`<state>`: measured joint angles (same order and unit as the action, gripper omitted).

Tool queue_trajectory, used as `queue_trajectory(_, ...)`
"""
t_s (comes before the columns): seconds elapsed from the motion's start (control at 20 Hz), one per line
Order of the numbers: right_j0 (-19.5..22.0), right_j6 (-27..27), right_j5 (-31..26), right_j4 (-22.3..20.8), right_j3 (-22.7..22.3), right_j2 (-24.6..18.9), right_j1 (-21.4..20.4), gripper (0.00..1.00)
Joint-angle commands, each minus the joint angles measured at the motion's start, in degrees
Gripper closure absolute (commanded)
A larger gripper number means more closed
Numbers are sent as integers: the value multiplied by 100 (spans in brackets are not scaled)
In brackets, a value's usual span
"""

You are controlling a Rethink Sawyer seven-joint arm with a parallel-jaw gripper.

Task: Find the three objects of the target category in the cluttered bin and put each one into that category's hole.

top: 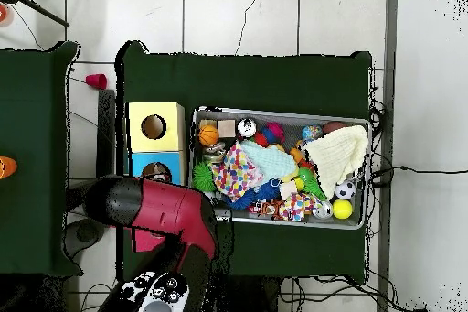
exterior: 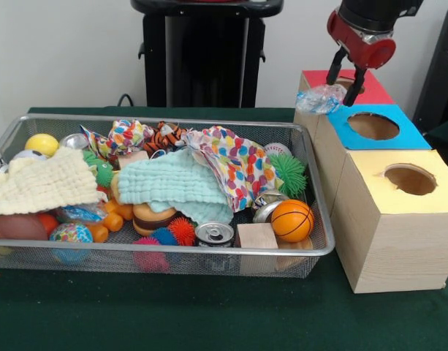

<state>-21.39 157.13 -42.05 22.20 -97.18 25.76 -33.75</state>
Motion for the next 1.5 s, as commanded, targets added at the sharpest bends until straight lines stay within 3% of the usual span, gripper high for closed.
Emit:
queue_trajectory(0.05,133,694,-19,-228,156,-129,246,0)
queue_trajectory(0.45,164,671,329,-185,107,-182,439,0)
queue_trajectory(0.9,252,719,1169,-58,-50,-414,851,0)
queue_trajectory(1.4,312,631,1513,69,-102,-586,919,0)
queue_trajectory(1.45,321,620,1525,88,-101,-605,917,100)
queue_trajectory(1.5,331,599,1541,84,-102,-619,909,100)
